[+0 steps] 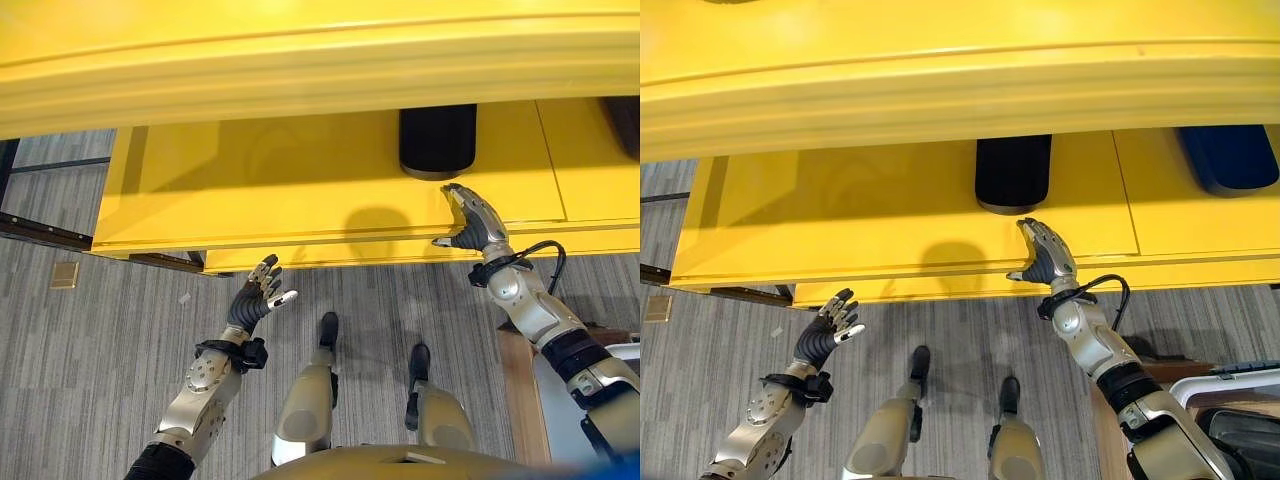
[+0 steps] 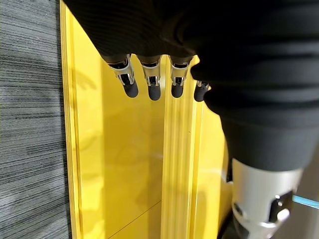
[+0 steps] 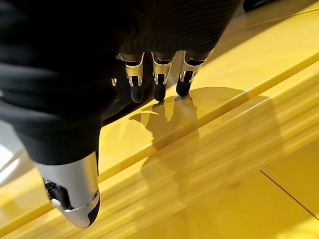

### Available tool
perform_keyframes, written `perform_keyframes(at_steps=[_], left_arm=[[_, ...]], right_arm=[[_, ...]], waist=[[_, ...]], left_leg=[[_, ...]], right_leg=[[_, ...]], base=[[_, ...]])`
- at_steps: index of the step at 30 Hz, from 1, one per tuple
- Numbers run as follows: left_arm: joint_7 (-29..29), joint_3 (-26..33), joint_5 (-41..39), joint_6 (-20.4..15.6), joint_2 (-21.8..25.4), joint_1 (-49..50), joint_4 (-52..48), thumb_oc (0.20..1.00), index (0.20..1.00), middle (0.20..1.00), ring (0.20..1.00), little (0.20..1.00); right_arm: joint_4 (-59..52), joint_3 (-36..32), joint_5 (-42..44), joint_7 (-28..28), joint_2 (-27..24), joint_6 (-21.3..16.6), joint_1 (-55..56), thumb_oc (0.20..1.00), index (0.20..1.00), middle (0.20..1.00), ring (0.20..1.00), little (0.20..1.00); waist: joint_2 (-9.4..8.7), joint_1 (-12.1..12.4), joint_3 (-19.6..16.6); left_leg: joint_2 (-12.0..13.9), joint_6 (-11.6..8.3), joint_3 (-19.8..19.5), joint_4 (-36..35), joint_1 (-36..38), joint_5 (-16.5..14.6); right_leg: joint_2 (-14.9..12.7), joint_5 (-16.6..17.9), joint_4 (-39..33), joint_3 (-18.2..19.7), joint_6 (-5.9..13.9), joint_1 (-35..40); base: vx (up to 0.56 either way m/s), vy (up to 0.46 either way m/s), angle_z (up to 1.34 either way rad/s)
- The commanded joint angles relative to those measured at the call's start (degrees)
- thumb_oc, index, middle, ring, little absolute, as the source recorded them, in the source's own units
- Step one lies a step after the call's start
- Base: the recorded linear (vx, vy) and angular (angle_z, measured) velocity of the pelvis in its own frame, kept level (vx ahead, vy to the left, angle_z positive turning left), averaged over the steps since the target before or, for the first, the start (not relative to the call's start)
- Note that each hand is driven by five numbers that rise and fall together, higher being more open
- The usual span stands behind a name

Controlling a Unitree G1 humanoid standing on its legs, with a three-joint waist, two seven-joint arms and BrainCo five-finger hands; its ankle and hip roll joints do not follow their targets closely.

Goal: Move parts from the plastic box to the shelf.

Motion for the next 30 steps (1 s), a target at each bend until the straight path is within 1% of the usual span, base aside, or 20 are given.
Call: perform_keyframes(at_steps=[1, 10, 18, 24, 30], left_arm=[[0.28, 1.40, 0.73, -3.72, 2.25, 0.76, -2.65, 1.000, 1.000, 1.000, 1.000, 1.000], [0.70, 0.90, 0.58, -3.98, 2.23, -0.07, -2.89, 1.000, 1.000, 1.000, 1.000, 1.000], [1.61, 0.48, 0.35, -4.08, 2.05, -0.90, -3.55, 1.000, 1.000, 1.000, 1.000, 1.000], [2.28, 0.83, 0.38, -4.21, 1.77, -1.04, -3.65, 1.000, 1.000, 1.000, 1.000, 1.000], [2.45, 0.92, 0.81, -4.24, 1.65, -1.12, -3.62, 1.000, 1.000, 1.000, 1.000, 1.000]], right_arm=[[0.77, 3.59, -1.29, 0.27, 1.94, -0.54, -1.89, 1.000, 1.000, 1.000, 1.000, 1.000], [-0.43, 5.82, -1.01, 0.59, 3.90, -0.90, -3.27, 1.000, 1.000, 1.000, 1.000, 1.000], [-2.92, 8.99, 1.21, 1.33, 8.15, -1.68, -6.71, 1.000, 1.000, 1.000, 1.000, 1.000], [-3.63, 10.24, 2.00, 1.91, 10.25, -1.65, -6.48, 1.000, 1.000, 1.000, 1.000, 1.000], [-3.80, 11.08, 2.40, 2.63, 10.87, -1.65, -5.88, 1.000, 1.000, 1.000, 1.000, 1.000]], waist=[[-2.38, 1.27, -0.70], [-2.72, 1.28, -0.28], [-2.95, 1.91, 0.05], [-3.15, 2.36, 0.32], [-3.27, 2.68, 0.78]], left_leg=[[2.34, -0.91, 0.66, 6.72, -2.78, -3.95], [2.43, -0.87, 0.62, 7.05, -3.53, -4.05], [2.37, -0.74, 0.45, 7.43, -4.15, -4.16], [2.20, -0.67, 0.11, 7.76, -4.73, -4.27], [2.11, -0.59, -0.06, 7.89, -5.06, -4.26]], right_leg=[[-5.04, 4.08, 3.22, -0.56, 2.74, -4.43], [-4.90, 3.99, 3.62, -0.48, 2.68, -5.29], [-4.87, 3.84, 4.19, -0.37, 2.63, -5.92], [-5.00, 3.73, 4.67, -0.71, 2.52, -6.24], [-5.11, 3.69, 4.86, -0.84, 2.51, -6.41]], base=[[-0.01, 0.005, 0.04], [0.00, 0.001, 0.01], [0.00, 0.001, -0.01], [0.00, 0.000, 0.00], [0.00, 0.000, 0.00]])
